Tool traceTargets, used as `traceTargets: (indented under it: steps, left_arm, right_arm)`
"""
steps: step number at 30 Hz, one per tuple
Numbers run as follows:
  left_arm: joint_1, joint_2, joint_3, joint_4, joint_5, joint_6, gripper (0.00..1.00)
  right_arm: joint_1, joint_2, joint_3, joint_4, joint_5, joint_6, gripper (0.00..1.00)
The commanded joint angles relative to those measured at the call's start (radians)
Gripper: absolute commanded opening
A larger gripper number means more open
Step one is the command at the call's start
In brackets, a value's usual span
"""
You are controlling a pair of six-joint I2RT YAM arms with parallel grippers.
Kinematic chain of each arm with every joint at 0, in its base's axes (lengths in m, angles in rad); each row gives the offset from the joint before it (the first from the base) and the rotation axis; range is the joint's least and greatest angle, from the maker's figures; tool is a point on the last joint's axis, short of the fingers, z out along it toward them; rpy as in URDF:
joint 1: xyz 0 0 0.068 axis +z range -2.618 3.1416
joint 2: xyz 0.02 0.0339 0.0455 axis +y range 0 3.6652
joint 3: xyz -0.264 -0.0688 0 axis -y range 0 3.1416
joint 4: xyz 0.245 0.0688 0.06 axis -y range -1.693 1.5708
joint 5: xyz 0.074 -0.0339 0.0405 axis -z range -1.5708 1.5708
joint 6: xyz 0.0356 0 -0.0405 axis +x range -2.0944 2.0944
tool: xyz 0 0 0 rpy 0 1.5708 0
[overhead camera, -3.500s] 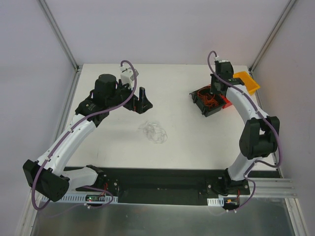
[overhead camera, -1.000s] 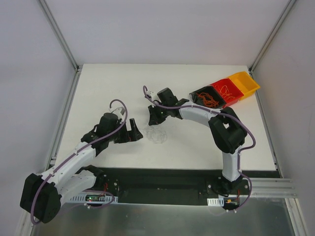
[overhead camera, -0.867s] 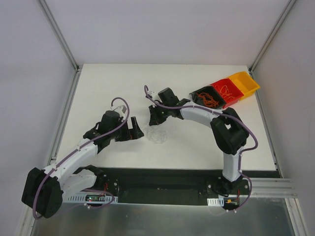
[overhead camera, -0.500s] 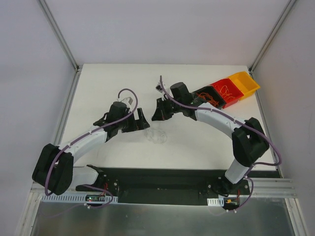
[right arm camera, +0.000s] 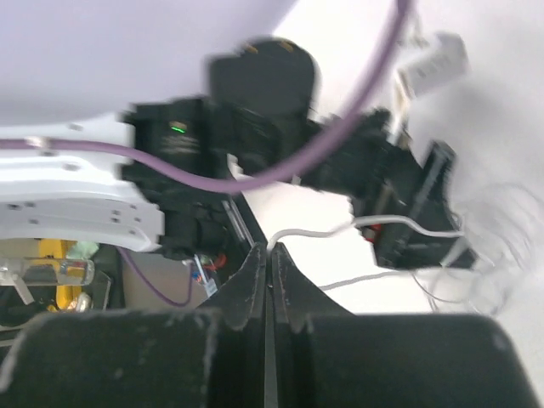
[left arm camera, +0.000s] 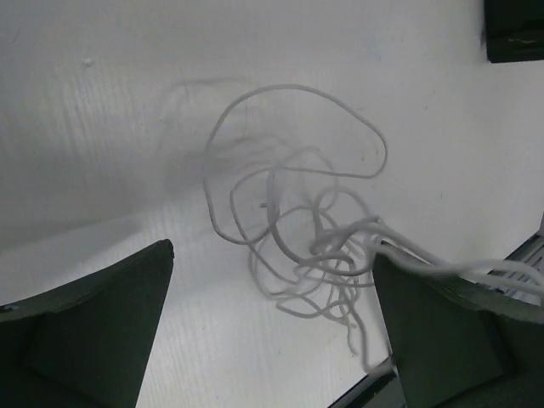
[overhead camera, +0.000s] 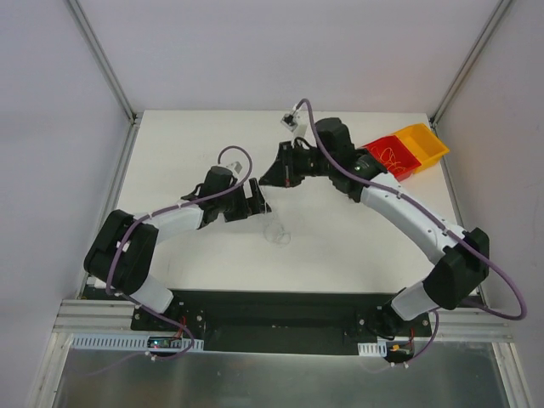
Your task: Untangle the cables
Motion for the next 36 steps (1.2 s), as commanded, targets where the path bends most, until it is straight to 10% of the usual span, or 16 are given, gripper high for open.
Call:
traceTargets:
  steps: [1, 16, 29, 36]
  left_arm:
    - [0.013, 0.052, 0.077, 0.066, 0.009, -0.021, 0.99]
    - [0.045, 0.055, 0.007, 0.149, 0.051, -0.02, 0.86]
    - [0.059, -0.547, -0.067, 0.062, 0.213, 0.094, 0.99]
    - [0.059, -0.588, 0.123, 0.008, 0.334, 0.114, 0.99]
  right_arm:
    - [-0.002, -0.09, 0.23, -0.052, -0.027, 0.049, 0.0]
    - [-0.03, 0.103, 1.076, -0.248, 0.084, 0.02, 0.0]
    - [-0.044, -0.179, 0.555, -0.189, 0.094, -0.133, 0.0]
    - [-0.074, -0.323, 0.295, -0.186, 0.14, -0.19, 0.0]
